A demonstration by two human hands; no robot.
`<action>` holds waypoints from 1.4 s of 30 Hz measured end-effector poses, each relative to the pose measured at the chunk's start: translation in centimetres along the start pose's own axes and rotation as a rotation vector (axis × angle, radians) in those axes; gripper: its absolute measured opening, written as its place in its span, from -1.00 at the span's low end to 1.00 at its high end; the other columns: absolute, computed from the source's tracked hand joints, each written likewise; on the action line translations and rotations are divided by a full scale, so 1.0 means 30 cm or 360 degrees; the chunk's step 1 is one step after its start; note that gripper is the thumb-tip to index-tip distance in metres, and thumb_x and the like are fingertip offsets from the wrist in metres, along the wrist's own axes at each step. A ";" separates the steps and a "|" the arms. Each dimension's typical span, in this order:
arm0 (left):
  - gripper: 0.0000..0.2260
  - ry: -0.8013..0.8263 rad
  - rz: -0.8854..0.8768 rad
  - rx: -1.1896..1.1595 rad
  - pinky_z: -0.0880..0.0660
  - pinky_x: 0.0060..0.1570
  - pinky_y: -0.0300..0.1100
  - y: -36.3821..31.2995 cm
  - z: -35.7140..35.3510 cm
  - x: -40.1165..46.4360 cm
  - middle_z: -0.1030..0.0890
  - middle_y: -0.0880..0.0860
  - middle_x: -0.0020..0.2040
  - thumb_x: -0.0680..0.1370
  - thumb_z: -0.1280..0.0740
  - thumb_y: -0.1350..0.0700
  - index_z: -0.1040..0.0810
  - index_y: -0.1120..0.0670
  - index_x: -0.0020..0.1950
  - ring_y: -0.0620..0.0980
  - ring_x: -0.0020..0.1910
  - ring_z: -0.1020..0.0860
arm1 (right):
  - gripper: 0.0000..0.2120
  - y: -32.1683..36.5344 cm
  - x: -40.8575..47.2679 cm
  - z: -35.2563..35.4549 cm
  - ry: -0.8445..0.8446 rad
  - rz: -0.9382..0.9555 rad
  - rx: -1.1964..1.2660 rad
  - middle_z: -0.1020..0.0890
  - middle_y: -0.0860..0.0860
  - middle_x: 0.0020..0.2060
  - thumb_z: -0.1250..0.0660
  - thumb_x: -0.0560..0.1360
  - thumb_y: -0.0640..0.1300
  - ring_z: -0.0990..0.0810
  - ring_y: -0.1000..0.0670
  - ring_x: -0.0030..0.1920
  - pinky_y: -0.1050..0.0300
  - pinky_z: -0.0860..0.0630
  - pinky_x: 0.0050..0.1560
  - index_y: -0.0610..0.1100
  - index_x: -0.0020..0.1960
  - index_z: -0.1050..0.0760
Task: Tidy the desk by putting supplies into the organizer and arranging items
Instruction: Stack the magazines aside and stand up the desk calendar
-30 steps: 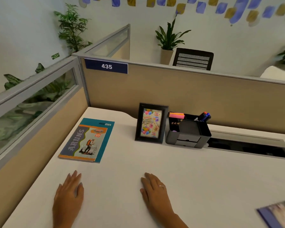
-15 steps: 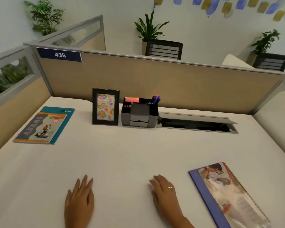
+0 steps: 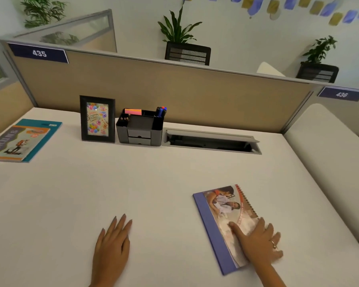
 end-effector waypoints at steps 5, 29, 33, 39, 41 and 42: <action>-0.54 -0.0034 0.0073 0.0024 -0.17 0.34 -0.02 -0.035 0.014 -0.036 -0.38 -0.10 0.40 0.53 0.04 0.00 -0.49 -0.04 0.31 -0.06 0.43 -0.25 | 0.08 0.003 0.032 0.021 0.0215 0.0077 -0.0022 -0.20 -0.09 0.42 -0.24 0.12 0.56 -0.19 -0.20 0.41 -0.32 -0.26 0.27 -0.03 0.44 -0.08; -0.77 0.0397 0.0519 -0.0334 -0.40 0.00 -0.21 -0.167 -0.007 0.098 -0.49 0.05 0.11 0.57 -0.21 -0.01 -0.46 0.05 0.17 0.00 0.06 -0.41 | -0.45 0.229 -0.225 -0.063 0.0460 -0.0017 0.0415 -0.45 -0.21 0.07 -0.49 0.30 0.01 -0.49 -0.22 0.07 -0.04 -0.42 0.07 -0.27 0.11 -0.37; -0.74 0.0555 0.0681 -0.0396 -0.44 -0.05 -0.21 -0.143 -0.014 0.115 -0.53 0.04 0.08 0.56 -0.19 -0.11 -0.40 0.04 0.09 0.01 0.03 -0.49 | -0.61 0.236 -0.206 -0.092 0.0537 -0.0019 0.0528 -0.58 -0.10 -0.06 -0.46 0.25 0.05 -0.59 -0.10 -0.13 -0.01 -0.58 -0.05 -0.14 -0.04 -0.48; -0.79 0.0673 0.0749 -0.0772 -0.40 -0.29 -0.36 -0.126 0.005 0.156 -0.52 0.03 -0.01 0.60 -0.15 -0.06 -0.37 0.07 0.07 -0.07 -0.09 -0.52 | -0.80 0.298 -0.225 -0.074 0.0907 -0.0030 0.1068 -0.66 -0.09 -0.15 -0.44 0.41 -0.14 -0.67 -0.08 -0.22 0.14 -0.60 -0.29 -0.21 -0.07 -0.50; -0.80 0.0679 0.0719 -0.0880 -0.40 -0.27 -0.32 -0.113 0.028 0.175 -0.55 0.05 -0.05 0.59 -0.20 -0.03 -0.41 0.10 0.00 -0.07 -0.11 -0.54 | -0.73 0.323 -0.227 -0.045 0.0948 -0.0034 0.1260 -0.64 -0.13 -0.09 -0.44 0.41 -0.20 -0.67 -0.11 -0.16 0.10 -0.60 -0.28 -0.26 0.00 -0.42; -0.80 0.0660 0.0691 -0.0953 -0.40 -0.25 -0.29 -0.108 0.047 0.187 -0.57 0.07 -0.08 0.58 -0.23 -0.01 -0.42 0.13 -0.04 -0.06 -0.13 -0.54 | -0.72 0.333 -0.221 -0.032 0.0948 0.0000 0.1322 -0.63 -0.14 -0.07 -0.43 0.41 -0.23 -0.66 -0.12 -0.13 0.10 -0.60 -0.28 -0.26 0.01 -0.38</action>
Point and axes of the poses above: each hand's wrist, its own x-axis towards the middle knuckle, its own z-axis out of the back of the hand, y = z × x, the point moved 7 cm from there along x, towards the middle knuckle
